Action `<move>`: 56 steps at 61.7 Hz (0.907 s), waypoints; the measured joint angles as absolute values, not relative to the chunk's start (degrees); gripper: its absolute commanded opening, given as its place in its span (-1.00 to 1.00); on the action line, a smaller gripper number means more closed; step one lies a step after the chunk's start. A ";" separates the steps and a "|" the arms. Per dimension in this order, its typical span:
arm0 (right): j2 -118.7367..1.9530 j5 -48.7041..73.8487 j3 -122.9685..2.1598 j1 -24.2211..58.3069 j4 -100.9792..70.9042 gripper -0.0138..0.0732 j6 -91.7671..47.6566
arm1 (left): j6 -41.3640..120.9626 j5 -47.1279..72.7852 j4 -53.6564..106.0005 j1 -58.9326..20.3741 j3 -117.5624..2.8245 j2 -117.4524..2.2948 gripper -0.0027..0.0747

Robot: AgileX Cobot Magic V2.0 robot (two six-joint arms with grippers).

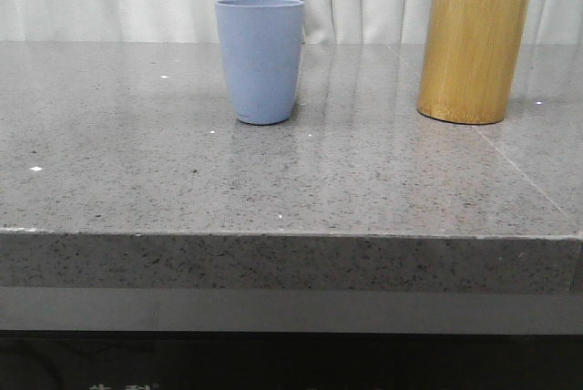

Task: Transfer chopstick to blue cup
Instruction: 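Slide the blue cup toward the bamboo cup and release it, then lower the right gripper into the bamboo cup and grasp the pink stick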

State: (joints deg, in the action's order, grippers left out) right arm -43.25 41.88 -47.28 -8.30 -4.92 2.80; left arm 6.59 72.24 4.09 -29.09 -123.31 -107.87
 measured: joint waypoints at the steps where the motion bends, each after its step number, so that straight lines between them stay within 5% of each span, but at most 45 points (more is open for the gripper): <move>1: -43.76 42.09 -47.84 -8.30 -5.07 0.77 2.80 | 6.44 72.37 4.09 -29.09 -123.00 -107.31 -0.20; 17: -55.97 47.13 -58.79 -8.38 -14.85 0.77 -3.56 | 4.27 72.48 4.09 -29.09 -115.48 -93.76 -0.20; 56: -83.69 48.53 -80.50 -8.38 -34.40 0.77 -17.40 | 4.23 60.54 3.67 -29.09 -67.82 -59.74 -0.20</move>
